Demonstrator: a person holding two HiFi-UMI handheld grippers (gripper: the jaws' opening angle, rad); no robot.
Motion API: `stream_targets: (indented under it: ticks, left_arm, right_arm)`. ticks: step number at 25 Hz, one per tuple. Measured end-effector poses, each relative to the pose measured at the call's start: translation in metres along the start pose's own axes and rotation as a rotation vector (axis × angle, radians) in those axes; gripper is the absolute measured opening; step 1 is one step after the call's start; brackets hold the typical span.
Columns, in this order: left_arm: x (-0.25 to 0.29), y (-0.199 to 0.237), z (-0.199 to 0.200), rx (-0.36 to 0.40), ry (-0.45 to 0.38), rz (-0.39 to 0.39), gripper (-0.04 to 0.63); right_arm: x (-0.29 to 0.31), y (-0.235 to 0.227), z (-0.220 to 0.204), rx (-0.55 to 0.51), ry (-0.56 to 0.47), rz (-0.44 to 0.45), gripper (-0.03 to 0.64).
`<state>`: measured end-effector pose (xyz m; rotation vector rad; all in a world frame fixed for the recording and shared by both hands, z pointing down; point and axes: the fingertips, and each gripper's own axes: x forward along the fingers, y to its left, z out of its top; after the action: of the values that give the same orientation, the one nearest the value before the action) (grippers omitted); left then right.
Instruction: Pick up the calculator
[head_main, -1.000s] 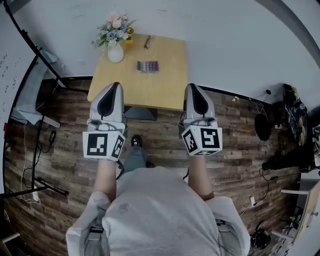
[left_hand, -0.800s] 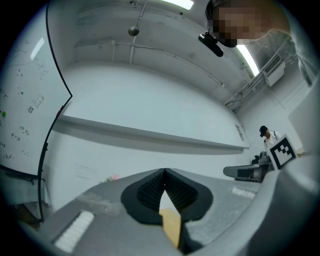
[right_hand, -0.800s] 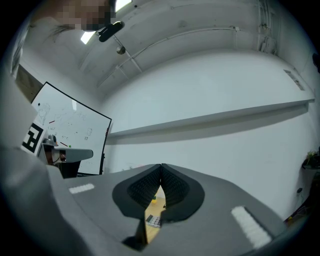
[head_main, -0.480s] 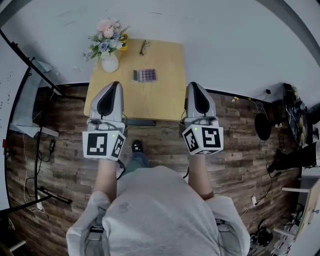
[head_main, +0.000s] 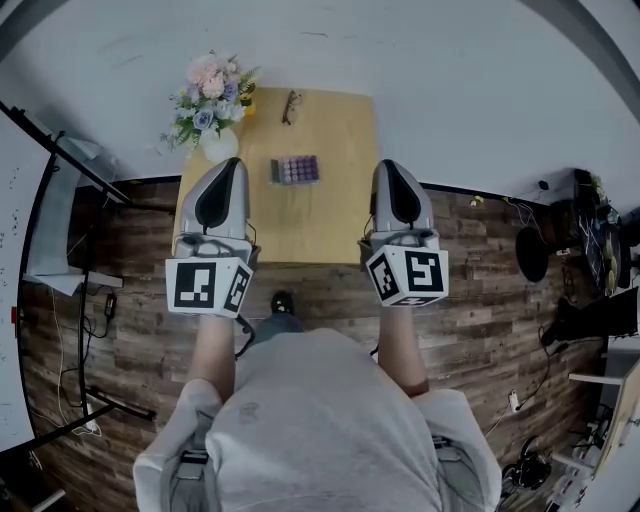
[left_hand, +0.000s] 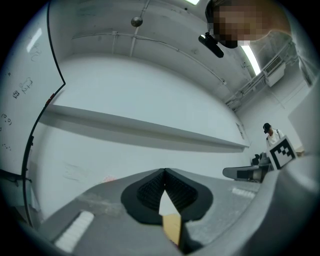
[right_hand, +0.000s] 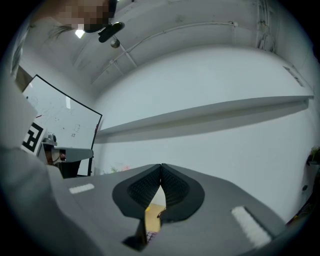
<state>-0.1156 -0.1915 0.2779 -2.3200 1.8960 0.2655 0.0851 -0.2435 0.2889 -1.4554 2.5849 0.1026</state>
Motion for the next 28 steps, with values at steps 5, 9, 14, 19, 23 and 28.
stream_targets:
  ticks: [5, 9, 14, 19, 23, 28]
  left_arm:
    - [0.021, 0.017, -0.002, 0.002, -0.003, -0.008, 0.005]
    - [0.035, 0.032, -0.004, 0.001, -0.011, -0.018, 0.006]
    - [0.051, 0.052, -0.003, 0.005, -0.021, -0.025, 0.006]
    - [0.065, 0.067, -0.005, 0.004, -0.029, -0.051, 0.006]
    - [0.074, 0.077, -0.008, 0.002, -0.031, -0.061, 0.006]
    - [0.084, 0.077, -0.021, -0.018, -0.007, -0.083, 0.005]
  right_arm:
    - [0.025, -0.002, -0.003, -0.001, -0.004, -0.011, -0.002]
    - [0.045, -0.001, -0.004, 0.0, -0.014, -0.02, -0.002]
    - [0.068, 0.002, -0.004, -0.002, -0.03, -0.028, -0.002]
    - [0.086, 0.005, -0.006, -0.004, -0.04, -0.046, -0.002]
    - [0.096, 0.008, -0.01, -0.013, -0.037, -0.052, -0.002]
    - [0.101, 0.008, -0.018, -0.029, -0.007, -0.062, -0.002]
